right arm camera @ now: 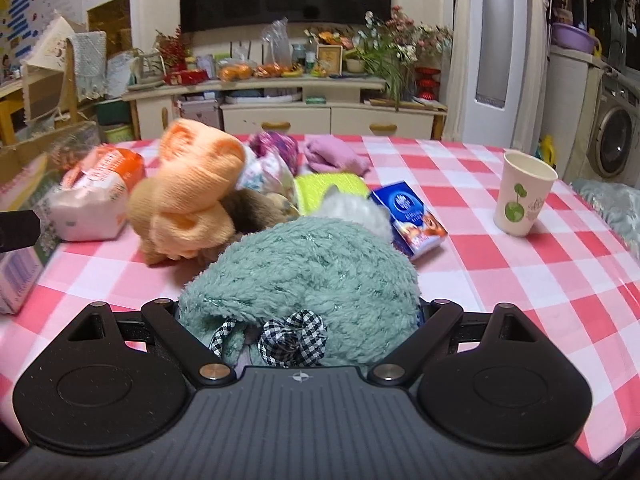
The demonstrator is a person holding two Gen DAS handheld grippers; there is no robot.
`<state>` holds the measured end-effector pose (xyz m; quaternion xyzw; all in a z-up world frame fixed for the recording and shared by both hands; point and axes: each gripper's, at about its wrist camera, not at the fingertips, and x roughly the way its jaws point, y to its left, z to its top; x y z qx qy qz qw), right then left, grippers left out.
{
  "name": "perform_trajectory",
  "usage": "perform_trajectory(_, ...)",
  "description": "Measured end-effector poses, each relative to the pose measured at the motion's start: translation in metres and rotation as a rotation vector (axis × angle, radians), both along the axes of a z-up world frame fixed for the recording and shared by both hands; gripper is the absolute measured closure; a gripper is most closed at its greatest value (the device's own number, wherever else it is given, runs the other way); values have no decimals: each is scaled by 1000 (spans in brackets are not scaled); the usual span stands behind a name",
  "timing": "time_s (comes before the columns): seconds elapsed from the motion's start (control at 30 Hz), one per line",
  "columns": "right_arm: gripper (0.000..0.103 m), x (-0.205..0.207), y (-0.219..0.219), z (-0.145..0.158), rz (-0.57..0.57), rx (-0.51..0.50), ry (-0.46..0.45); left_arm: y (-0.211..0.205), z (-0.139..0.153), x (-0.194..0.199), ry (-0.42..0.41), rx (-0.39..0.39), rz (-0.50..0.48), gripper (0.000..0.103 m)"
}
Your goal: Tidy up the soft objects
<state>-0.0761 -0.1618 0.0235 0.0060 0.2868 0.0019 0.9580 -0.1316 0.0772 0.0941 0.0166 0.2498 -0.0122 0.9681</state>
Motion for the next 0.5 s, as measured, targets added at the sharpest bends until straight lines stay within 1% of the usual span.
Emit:
perform_trajectory(0.2,0,-6,4,3,21,-10,-50,21,7,-12,-21,-23,16,1)
perform_trajectory(0.27,0,4,1,-2,28,-2,-42,26,7,-14,-19,-32,20,1)
perform_trajectory(0.3,0,11,0,-11,42,-3,-20,27,6,-15,-18,-32,20,1)
perform_trajectory(0.33,0,21,2,-19,39,-32,47,28,5,-16,-16,-31,21,1)
perform_trajectory(0.37,0,26,5,-28,16,-74,92,29,4,-16,-11,-32,20,1)
perform_trajectory(0.4,0,21,7,-33,13,-113,70,30,4,-15,-7,-39,12,1)
perform_trajectory(0.5,0,11,20,-37,104,-188,16,29,4,-11,0,-66,-15,1)
